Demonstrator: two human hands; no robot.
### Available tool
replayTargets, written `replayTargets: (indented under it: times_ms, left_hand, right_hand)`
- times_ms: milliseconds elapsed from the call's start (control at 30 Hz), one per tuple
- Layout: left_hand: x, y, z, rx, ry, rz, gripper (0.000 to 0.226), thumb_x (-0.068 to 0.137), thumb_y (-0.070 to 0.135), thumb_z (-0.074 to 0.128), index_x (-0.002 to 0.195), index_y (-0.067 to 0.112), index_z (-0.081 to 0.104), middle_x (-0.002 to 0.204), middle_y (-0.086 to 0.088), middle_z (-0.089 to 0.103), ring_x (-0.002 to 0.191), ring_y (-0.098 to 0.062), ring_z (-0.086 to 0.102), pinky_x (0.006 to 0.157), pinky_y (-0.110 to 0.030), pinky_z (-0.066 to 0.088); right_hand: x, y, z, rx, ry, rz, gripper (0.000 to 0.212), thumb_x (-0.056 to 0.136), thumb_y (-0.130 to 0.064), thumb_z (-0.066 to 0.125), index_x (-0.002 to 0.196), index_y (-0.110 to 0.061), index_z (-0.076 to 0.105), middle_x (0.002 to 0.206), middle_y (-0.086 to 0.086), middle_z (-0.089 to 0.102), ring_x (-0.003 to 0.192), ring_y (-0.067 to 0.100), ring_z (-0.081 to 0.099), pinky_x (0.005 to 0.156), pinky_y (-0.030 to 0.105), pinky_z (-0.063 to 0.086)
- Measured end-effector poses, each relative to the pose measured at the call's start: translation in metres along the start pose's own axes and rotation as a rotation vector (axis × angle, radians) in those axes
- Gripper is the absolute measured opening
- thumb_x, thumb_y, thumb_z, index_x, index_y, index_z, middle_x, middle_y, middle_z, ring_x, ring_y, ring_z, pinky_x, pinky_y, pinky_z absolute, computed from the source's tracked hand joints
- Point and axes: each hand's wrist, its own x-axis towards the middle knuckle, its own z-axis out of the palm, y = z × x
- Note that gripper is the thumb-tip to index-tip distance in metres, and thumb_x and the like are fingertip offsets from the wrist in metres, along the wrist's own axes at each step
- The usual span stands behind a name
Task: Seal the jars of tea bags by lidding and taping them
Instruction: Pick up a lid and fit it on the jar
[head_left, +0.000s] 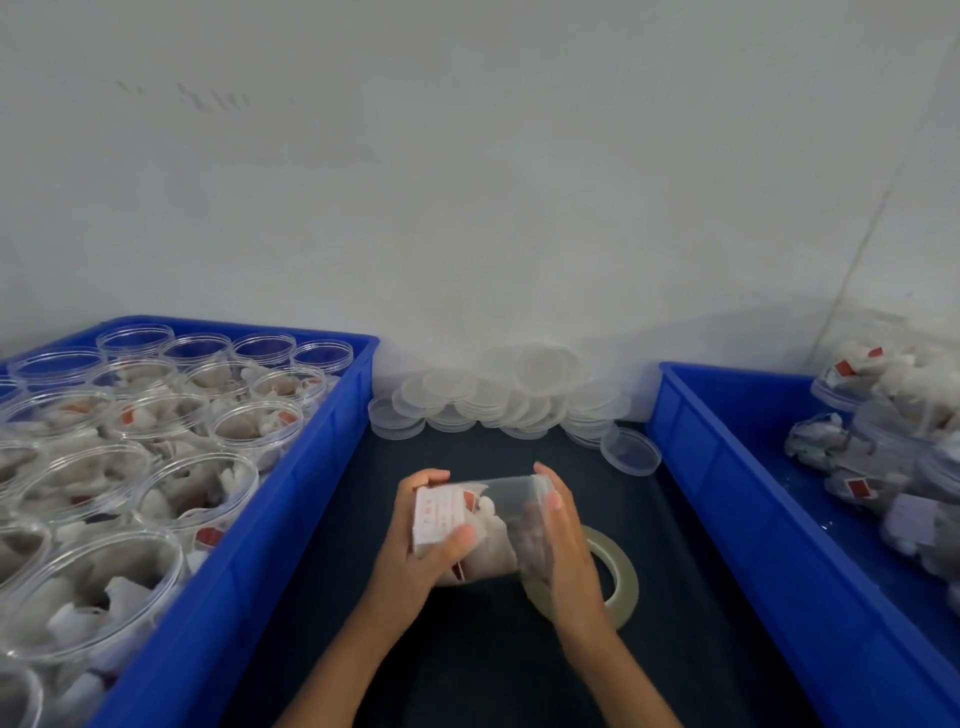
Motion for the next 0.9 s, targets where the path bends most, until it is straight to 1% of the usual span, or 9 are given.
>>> replayTargets:
  times_ms: [100, 200, 267, 333, 433, 500, 600, 733, 900]
  left_hand:
    - [-0.001, -0.001, 0.0, 0.075, -0.036, 0.025, 0.068, 0.065, 0.055, 0.071, 0.122, 0.035, 0.04, 0.109, 0.031, 0.057, 0.108, 0.002, 0.06, 0.076, -0.016, 0.054]
    - [-0.001, -0.005, -0.003, -0.076, 0.005, -0.058, 0.061, 0.065, 0.053, 0.07, 0.118, 0.032, 0.048, 0.114, 0.01, 0.064, 0.103, -0.013, 0.066, 0.072, -0.028, 0.057]
    - [0.001, -0.007, -0.005, -0.168, 0.03, -0.114, 0.056, 0.072, 0.046, 0.067, 0.121, 0.025, 0.051, 0.118, -0.006, 0.065, 0.102, -0.024, 0.068, 0.075, -0.037, 0.059]
    - [0.002, -0.008, -0.007, -0.223, 0.036, -0.16, 0.059, 0.075, 0.043, 0.061, 0.127, 0.019, 0.05, 0.119, -0.013, 0.066, 0.105, -0.029, 0.067, 0.079, -0.041, 0.057]
    - [0.003, -0.008, -0.009, -0.229, 0.059, -0.148, 0.057, 0.073, 0.044, 0.064, 0.124, 0.022, 0.052, 0.119, -0.011, 0.066, 0.105, -0.029, 0.066, 0.079, -0.041, 0.058]
    - [0.003, -0.009, -0.01, -0.171, 0.075, -0.107, 0.057, 0.067, 0.048, 0.07, 0.117, 0.028, 0.054, 0.116, -0.006, 0.065, 0.104, -0.025, 0.066, 0.078, -0.04, 0.058]
    - [0.002, -0.009, -0.011, -0.153, 0.067, -0.103, 0.058, 0.063, 0.052, 0.069, 0.115, 0.031, 0.057, 0.114, -0.003, 0.067, 0.103, -0.023, 0.067, 0.076, -0.036, 0.058]
    - [0.002, -0.007, -0.015, -0.297, 0.004, -0.24, 0.055, 0.074, 0.048, 0.061, 0.12, 0.019, 0.06, 0.105, -0.011, 0.073, 0.089, -0.024, 0.072, 0.065, -0.031, 0.057]
    - [-0.001, -0.008, -0.011, -0.259, -0.061, -0.245, 0.066, 0.068, 0.059, 0.066, 0.12, 0.02, 0.058, 0.1, -0.011, 0.073, 0.081, -0.024, 0.071, 0.056, -0.029, 0.054]
  right_hand:
    - [0.0, -0.004, -0.007, -0.06, -0.068, 0.187, 0.025, 0.099, -0.04, 0.04, 0.112, -0.026, 0.056, 0.123, 0.007, 0.063, 0.083, -0.005, 0.067, 0.066, 0.015, 0.052]
    - [0.0, -0.021, -0.002, -0.068, -0.065, 0.051, 0.059, 0.079, -0.08, 0.028, 0.133, -0.056, 0.026, 0.148, -0.018, 0.028, 0.13, -0.004, 0.038, 0.097, 0.018, 0.038]
    - [-0.002, -0.025, -0.003, -0.084, -0.106, -0.077, 0.08, 0.065, -0.095, 0.031, 0.136, -0.062, 0.017, 0.148, -0.036, 0.014, 0.133, -0.018, 0.022, 0.095, 0.005, 0.031]
    - [-0.004, -0.025, -0.004, -0.115, -0.158, -0.147, 0.073, 0.077, -0.082, 0.039, 0.143, -0.056, 0.018, 0.149, -0.039, 0.014, 0.135, -0.019, 0.018, 0.1, 0.005, 0.03]
    - [-0.002, -0.02, -0.004, -0.12, -0.164, -0.168, 0.053, 0.092, -0.05, 0.046, 0.143, -0.047, 0.032, 0.15, -0.022, 0.031, 0.138, -0.001, 0.031, 0.11, 0.027, 0.036]
    - [0.0, -0.018, -0.001, -0.083, -0.118, -0.066, 0.042, 0.091, -0.055, 0.048, 0.132, -0.048, 0.042, 0.139, -0.01, 0.046, 0.123, 0.001, 0.051, 0.099, 0.031, 0.05]
    - [0.0, -0.021, -0.003, -0.152, -0.116, 0.018, 0.042, 0.085, -0.071, 0.042, 0.123, -0.054, 0.041, 0.132, -0.015, 0.048, 0.109, -0.008, 0.055, 0.077, 0.013, 0.05]
    - [-0.003, -0.015, -0.006, -0.454, -0.095, -0.311, 0.068, 0.083, -0.073, 0.044, 0.144, -0.048, 0.026, 0.141, -0.024, 0.033, 0.13, -0.002, 0.038, 0.095, 0.019, 0.044]
    - [-0.001, -0.009, 0.008, -0.427, 0.029, -0.339, 0.051, 0.087, -0.071, 0.039, 0.135, -0.057, 0.03, 0.132, -0.027, 0.038, 0.125, -0.001, 0.043, 0.096, 0.038, 0.048]
